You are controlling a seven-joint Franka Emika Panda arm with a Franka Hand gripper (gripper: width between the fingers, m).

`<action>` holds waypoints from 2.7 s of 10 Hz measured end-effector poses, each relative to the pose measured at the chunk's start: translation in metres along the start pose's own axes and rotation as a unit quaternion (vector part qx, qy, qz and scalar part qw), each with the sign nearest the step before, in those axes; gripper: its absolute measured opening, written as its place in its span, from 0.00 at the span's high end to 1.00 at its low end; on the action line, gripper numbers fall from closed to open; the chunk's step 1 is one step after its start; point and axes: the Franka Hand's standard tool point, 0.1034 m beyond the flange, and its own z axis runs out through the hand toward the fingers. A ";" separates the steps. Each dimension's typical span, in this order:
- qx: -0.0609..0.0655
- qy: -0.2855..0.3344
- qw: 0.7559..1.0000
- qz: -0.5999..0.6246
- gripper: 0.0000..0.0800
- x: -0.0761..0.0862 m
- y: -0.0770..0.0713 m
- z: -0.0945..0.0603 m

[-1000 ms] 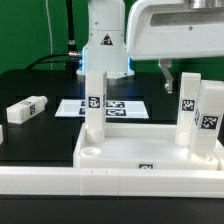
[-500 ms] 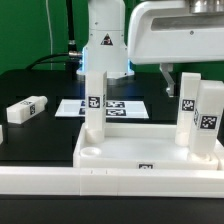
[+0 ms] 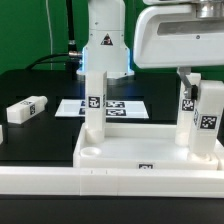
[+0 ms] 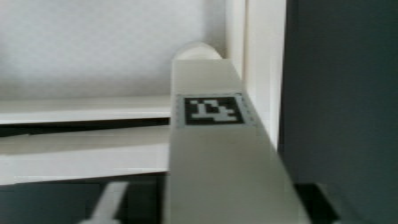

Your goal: Assemble desk

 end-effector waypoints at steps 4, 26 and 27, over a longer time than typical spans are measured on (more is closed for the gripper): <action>0.000 0.000 0.999 0.035 0.64 0.000 0.001 0.000; 0.006 -0.003 0.838 0.546 0.21 -0.009 -0.003 0.005; 0.006 -0.003 0.859 0.513 0.19 -0.009 -0.004 0.005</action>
Offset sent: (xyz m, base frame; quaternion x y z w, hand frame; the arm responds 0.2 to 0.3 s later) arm 0.0000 0.0000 0.0000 0.0000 0.0000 0.0650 0.9979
